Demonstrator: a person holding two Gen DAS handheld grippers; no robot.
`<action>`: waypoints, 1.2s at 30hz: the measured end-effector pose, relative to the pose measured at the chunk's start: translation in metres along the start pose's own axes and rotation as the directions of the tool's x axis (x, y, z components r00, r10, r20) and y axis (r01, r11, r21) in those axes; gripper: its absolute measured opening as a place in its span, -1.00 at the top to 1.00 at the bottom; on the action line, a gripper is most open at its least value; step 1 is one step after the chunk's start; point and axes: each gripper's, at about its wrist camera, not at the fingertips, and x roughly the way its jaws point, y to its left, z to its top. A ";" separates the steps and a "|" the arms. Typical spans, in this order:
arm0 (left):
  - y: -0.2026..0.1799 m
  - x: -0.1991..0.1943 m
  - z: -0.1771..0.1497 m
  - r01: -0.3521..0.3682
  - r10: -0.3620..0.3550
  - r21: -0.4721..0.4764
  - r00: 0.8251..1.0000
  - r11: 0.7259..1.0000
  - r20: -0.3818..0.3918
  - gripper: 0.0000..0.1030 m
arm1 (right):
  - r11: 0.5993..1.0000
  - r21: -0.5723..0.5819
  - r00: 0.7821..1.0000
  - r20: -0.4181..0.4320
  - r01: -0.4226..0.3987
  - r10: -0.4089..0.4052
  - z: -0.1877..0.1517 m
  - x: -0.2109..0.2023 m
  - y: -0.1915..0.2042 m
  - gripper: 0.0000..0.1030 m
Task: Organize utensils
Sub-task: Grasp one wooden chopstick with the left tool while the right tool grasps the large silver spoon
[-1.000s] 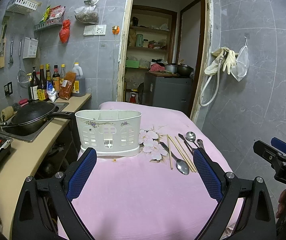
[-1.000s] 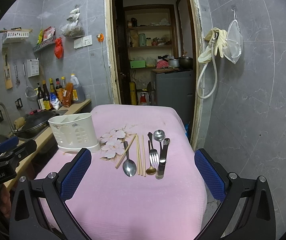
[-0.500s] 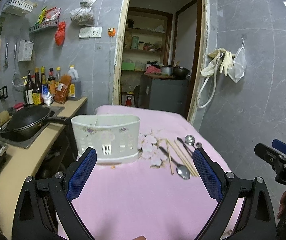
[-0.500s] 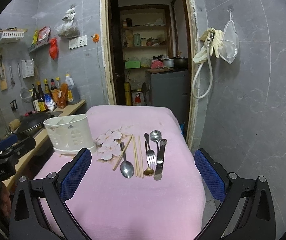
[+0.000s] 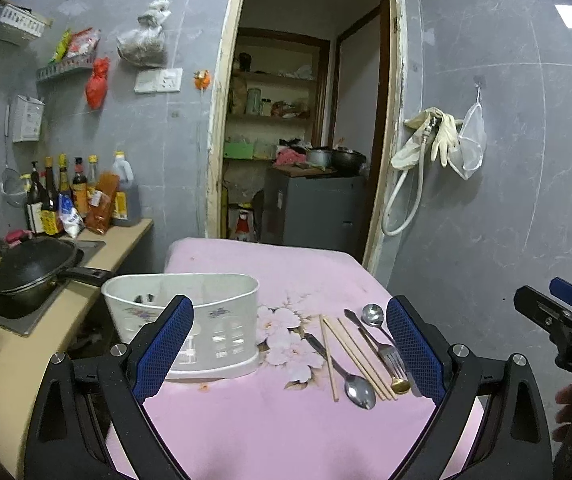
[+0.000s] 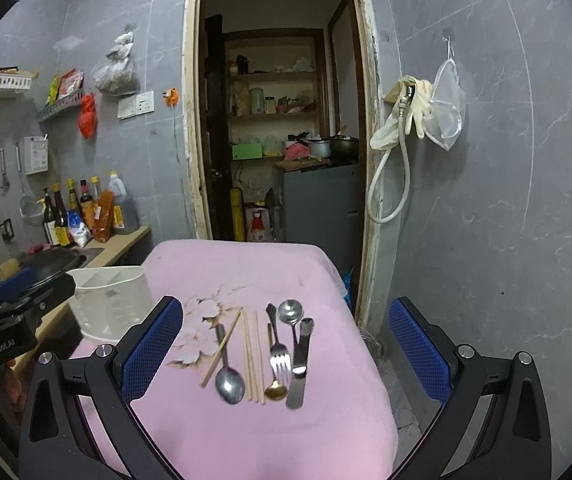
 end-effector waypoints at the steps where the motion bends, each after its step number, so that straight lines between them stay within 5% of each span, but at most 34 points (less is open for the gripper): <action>1: -0.001 0.009 0.001 0.001 -0.001 0.001 1.000 1.000 -0.013 -0.84 | 1.000 0.000 1.000 -0.008 0.002 -0.002 0.000 0.005 -0.002 -1.00; 11: -0.015 0.120 0.001 -0.006 0.007 0.002 0.985 1.000 -0.173 -0.83 | 1.000 0.025 0.982 -0.187 -0.012 0.017 -0.006 0.117 -0.047 -1.00; 19: -0.020 0.204 -0.026 0.013 0.003 0.042 0.933 0.999 -0.359 -0.78 | 0.994 0.073 0.940 -0.327 -0.078 0.098 -0.019 0.193 -0.072 -0.93; 25: -0.019 0.248 -0.045 0.059 -0.015 0.076 0.874 0.995 -0.485 -0.10 | 0.988 0.094 0.908 -0.390 -0.125 0.152 -0.022 0.233 -0.078 -0.65; 36: -0.016 0.298 -0.062 0.118 -0.060 0.046 0.759 0.992 -0.649 0.66 | 0.972 0.098 0.854 -0.465 -0.213 0.234 -0.030 0.272 -0.069 -0.21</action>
